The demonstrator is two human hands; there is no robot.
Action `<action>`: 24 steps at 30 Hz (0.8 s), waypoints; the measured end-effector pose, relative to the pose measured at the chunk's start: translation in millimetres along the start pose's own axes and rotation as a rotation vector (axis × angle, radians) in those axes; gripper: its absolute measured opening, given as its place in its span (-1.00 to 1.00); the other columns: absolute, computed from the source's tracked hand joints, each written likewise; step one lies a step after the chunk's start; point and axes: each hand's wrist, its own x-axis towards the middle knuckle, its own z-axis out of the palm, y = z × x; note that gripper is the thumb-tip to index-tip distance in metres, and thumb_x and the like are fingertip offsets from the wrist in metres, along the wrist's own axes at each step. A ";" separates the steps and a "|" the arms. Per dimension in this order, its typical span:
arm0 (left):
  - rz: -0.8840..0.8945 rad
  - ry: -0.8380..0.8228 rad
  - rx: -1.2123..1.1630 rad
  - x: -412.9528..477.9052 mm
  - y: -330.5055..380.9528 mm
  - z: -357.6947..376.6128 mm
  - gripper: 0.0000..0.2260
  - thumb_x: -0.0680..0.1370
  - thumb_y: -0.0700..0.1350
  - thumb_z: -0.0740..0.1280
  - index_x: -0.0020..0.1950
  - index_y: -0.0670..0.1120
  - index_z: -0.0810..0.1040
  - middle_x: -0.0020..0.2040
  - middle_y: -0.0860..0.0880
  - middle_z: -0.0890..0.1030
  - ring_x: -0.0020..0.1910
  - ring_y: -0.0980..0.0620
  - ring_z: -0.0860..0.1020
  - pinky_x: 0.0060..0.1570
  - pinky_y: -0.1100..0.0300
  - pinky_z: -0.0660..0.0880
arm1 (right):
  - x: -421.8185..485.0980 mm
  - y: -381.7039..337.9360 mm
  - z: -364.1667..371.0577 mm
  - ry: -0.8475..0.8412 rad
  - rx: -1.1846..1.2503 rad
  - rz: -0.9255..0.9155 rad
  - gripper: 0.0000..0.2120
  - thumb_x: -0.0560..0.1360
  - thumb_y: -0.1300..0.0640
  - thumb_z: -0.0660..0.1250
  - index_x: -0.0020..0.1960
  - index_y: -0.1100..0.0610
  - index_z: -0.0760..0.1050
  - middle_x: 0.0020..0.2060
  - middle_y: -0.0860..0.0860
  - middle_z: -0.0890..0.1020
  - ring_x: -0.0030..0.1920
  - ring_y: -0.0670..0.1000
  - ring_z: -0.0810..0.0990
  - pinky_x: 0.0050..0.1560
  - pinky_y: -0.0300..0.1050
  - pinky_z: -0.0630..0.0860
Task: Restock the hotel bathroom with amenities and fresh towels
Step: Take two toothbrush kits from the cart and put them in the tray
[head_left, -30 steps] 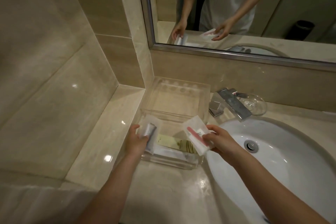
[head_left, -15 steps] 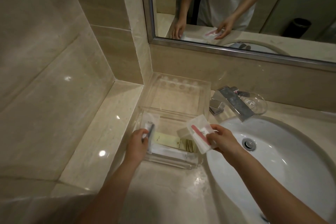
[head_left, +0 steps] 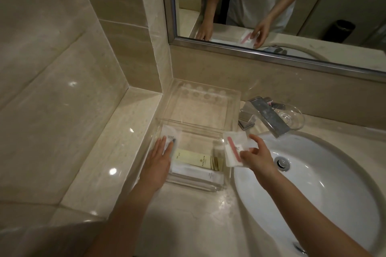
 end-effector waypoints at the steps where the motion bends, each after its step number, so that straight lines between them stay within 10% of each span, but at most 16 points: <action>1: 0.001 0.010 0.018 0.7 0.3 -0.4 -0.42 0.62 -0.20 0.06 0.54 0.04 -0.18 0.55 -0.02 -0.22 0.52 0.02 -0.22 0.46 0.14 -0.10 | -2.9 -0.7 1.7 -0.015 -0.008 -0.022 -0.39 0.45 0.40 0.23 0.39 -0.05 0.23 -0.04 0.17 0.50 0.00 0.16 0.54 0.06 0.07 0.54; 5: -0.026 0.101 0.049 -3.6 3.6 1.9 -0.39 0.61 -0.18 0.12 0.54 0.05 -0.16 0.56 -0.01 -0.12 0.53 0.02 -0.16 0.46 0.09 -0.10 | -9.2 -2.3 17.6 -0.061 -0.087 -0.109 -0.47 0.40 0.47 0.20 0.24 0.00 0.39 -0.07 0.13 0.50 -0.13 0.06 0.51 -0.28 -0.11 0.53; 12: -0.060 0.135 -0.082 -26.6 5.1 14.1 -0.53 0.62 0.00 -0.08 0.54 -0.02 -0.02 0.55 0.01 -0.01 0.52 0.09 -0.11 0.42 0.13 -0.19 | -6.4 5.4 75.1 -0.233 -0.338 -0.166 -0.68 0.48 0.43 0.15 0.05 0.15 0.55 -0.07 0.00 0.54 -0.23 -0.02 0.53 -0.27 -0.19 0.51; 24: -0.039 0.030 -0.043 -35.1 -1.6 9.5 -0.34 0.45 0.20 -0.37 0.53 0.02 -0.15 0.56 0.04 -0.10 0.52 0.09 -0.14 0.39 0.16 -0.25 | -3.5 28.6 121.5 -0.360 -0.707 -0.330 -0.55 0.45 0.40 0.14 0.30 0.16 0.46 0.23 0.08 0.55 0.22 0.07 0.51 0.24 -0.15 0.41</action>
